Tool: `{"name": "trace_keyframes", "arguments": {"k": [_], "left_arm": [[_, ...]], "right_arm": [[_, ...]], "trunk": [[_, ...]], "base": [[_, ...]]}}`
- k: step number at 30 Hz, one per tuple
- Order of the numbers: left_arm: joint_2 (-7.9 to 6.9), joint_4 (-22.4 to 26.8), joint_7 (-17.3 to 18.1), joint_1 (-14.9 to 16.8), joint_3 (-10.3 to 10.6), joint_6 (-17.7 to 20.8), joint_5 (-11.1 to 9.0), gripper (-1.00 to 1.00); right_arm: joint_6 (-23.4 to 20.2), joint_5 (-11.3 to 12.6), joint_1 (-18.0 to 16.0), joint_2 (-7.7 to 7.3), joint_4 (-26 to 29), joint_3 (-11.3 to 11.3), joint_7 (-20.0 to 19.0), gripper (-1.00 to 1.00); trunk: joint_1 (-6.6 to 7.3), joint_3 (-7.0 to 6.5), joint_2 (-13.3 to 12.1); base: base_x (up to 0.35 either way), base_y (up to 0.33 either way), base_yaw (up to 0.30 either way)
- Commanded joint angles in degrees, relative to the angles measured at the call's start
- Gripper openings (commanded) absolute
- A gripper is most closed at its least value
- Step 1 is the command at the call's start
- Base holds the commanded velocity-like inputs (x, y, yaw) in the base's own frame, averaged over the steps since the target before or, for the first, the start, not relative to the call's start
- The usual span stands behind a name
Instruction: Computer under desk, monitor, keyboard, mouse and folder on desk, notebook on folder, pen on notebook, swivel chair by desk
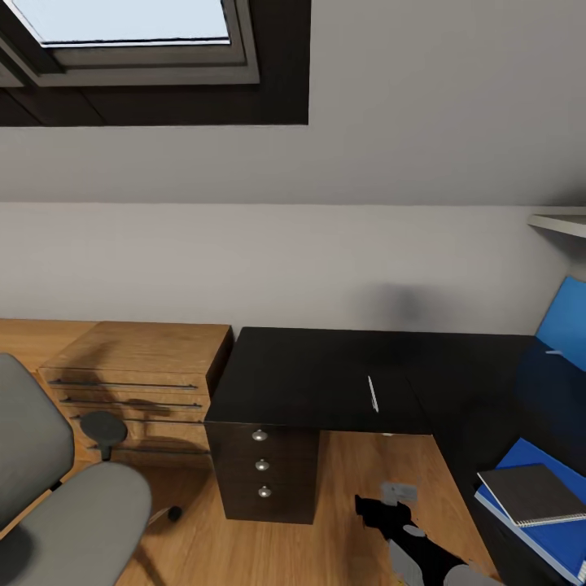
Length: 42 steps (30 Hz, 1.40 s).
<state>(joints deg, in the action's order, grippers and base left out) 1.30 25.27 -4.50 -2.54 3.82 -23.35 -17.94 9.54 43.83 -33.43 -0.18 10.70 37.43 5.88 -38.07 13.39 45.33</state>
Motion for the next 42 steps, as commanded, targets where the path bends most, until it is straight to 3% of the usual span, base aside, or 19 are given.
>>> {"name": "trace_keyframes", "arguments": {"k": [1, 13, 19, 28, 42], "left_arm": [[0.13, 0.1, -0.5, 0.0, 0.4, -0.1, -0.2, 1.0], [1.23, 0.2, -1.0, 0.0, 0.4, 0.1, -0.3, 1.0], [1.19, 0.2, -0.6, 0.0, 0.4, 0.0, -0.2, 1.0], [1.16, 0.1, -0.5, 0.0, 0.5, -0.1, -0.1, 1.0], [1.16, 0.0, -0.8, 0.0, 0.4, -0.1, -0.2, 1.0]], "right_arm": [[-0.6, 0.5, -0.1, -0.52, 1.5, 0.5, 1.4, 1.0], [-7.7, 0.5, -1.6, -6.17, 19.3, 0.2, 12.5, 1.0], [-13.7, 0.4, -2.5, -8.39, 27.9, -2.2, 14.8, 1.0], [-23.2, 0.2, -2.8, -10.34, 37.1, -6.3, 16.4, 1.0], [-24.3, -1.0, -2.9, -10.87, 37.9, -6.5, 16.9, 1.0]], "trunk": [[-0.01, 0.07, 0.1], [-0.01, 0.07, 0.1], [-0.01, 0.07, 0.1], [-0.01, 0.07, 0.1], [-0.01, 0.07, 0.1]], "base": [[0.0, 0.0, 0.0], [0.0, 0.0, 0.0], [0.0, 0.0, 0.0], [0.003, -0.002, 0.0], [0.173, -0.144, 0.0]]}}
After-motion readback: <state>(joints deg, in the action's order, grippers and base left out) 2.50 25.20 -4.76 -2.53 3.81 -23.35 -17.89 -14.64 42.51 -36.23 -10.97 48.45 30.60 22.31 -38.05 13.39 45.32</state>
